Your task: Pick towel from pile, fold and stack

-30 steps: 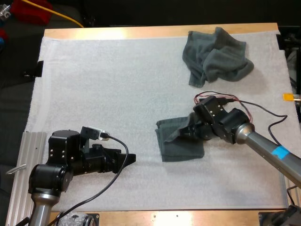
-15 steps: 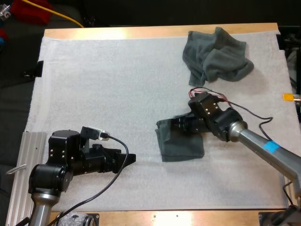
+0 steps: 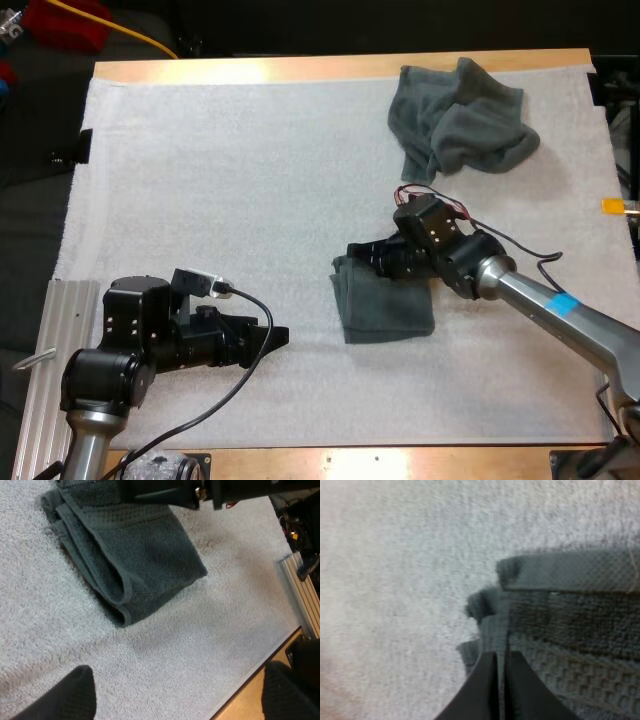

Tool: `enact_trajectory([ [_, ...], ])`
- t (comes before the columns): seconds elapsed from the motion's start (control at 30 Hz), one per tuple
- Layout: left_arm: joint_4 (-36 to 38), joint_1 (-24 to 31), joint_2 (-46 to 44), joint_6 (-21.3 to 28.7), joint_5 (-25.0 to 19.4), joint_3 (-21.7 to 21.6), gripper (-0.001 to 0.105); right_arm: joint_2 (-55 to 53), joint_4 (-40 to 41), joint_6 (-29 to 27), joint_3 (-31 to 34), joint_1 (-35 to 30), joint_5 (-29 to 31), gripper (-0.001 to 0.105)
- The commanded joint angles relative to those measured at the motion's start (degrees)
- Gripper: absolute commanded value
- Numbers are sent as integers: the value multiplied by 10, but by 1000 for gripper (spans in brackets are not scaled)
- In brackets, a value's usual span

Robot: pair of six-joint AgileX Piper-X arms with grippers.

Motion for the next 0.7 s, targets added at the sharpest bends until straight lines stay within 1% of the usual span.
enact_trajectory([
  [0.0, -7, -3, -3, -1, 7, -3, 66, -14, -1, -1, 1, -3, -9, 14],
  [0.07, -9, -3, -3, -1, 7, -3, 66, -31, 15, -1, 1, -3, -9, 32],
  [0.1, -9, -3, -3, -1, 7, -3, 66, -36, 20, -1, 1, -3, -9, 37],
  [0.17, -9, -3, -3, -1, 7, -3, 66, -53, 47, -13, 1, -3, -9, 51],
  [0.23, -9, -3, -3, -1, 7, -3, 66, -67, 70, -27, 1, -3, -4, 57],
  [0.4, -14, -3, -3, -1, 7, -3, 66, -113, 157, -65, 1, -3, 21, 57],
  [0.53, -29, -3, -3, -1, 7, -3, 66, -157, 224, -96, 1, -3, 22, 57],
  [0.63, -30, -3, -3, -2, 7, -3, 72, -194, 267, -108, 1, -3, 26, 57],
  [0.67, -30, -3, -3, -5, 7, -3, 71, -208, 282, -113, 1, -3, 28, 57],
])
